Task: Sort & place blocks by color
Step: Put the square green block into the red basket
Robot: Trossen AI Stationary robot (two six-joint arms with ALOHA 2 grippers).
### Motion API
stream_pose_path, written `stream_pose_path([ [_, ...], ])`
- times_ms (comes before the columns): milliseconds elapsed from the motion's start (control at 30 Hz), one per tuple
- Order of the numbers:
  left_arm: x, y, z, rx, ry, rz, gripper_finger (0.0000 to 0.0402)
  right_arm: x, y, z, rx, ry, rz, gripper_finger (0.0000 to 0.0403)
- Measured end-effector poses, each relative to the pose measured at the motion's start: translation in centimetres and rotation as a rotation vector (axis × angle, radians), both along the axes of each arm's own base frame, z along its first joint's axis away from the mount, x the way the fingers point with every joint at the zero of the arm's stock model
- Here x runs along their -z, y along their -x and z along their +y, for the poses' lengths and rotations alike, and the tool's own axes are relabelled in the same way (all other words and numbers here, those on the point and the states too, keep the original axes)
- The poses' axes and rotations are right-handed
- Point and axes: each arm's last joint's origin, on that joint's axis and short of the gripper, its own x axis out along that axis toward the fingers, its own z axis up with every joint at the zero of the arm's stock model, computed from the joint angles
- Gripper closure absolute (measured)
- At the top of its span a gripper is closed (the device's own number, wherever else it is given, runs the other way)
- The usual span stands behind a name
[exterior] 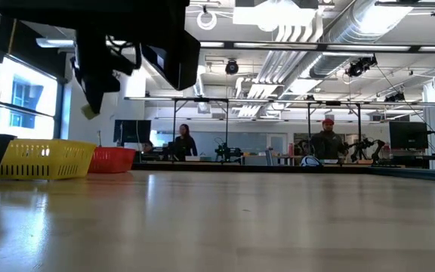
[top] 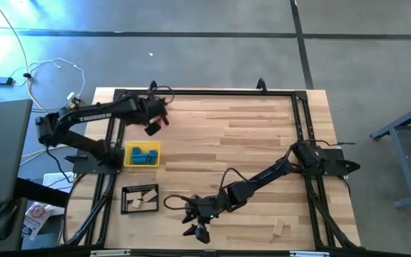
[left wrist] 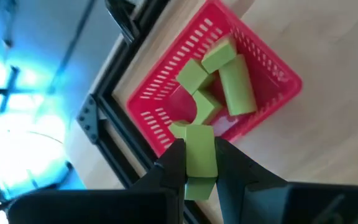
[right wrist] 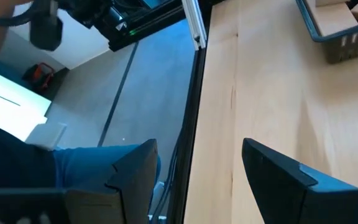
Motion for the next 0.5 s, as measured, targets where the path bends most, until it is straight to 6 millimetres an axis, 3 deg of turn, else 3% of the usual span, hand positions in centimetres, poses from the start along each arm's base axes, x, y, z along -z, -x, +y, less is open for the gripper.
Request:
stream_pose_path([
  [133,0.9,0.1,2.1,-0.031,0.051,-0.001,0.0363,0.6,0.3,-0.2,-0.001,0.033,0.07,0.0181],
  [267,1.7,0.1,3.7,-0.057,0.053,-0.008,0.0353,2.0,1.2,-0.6,0.017,0.082,0.246,0.0181],
  [500,2.2,0.3,5.3,-0.112,0.05,-0.058,0.0319,3.8,3.2,-1.4,0.143,0.19,0.522,0.0181],
])
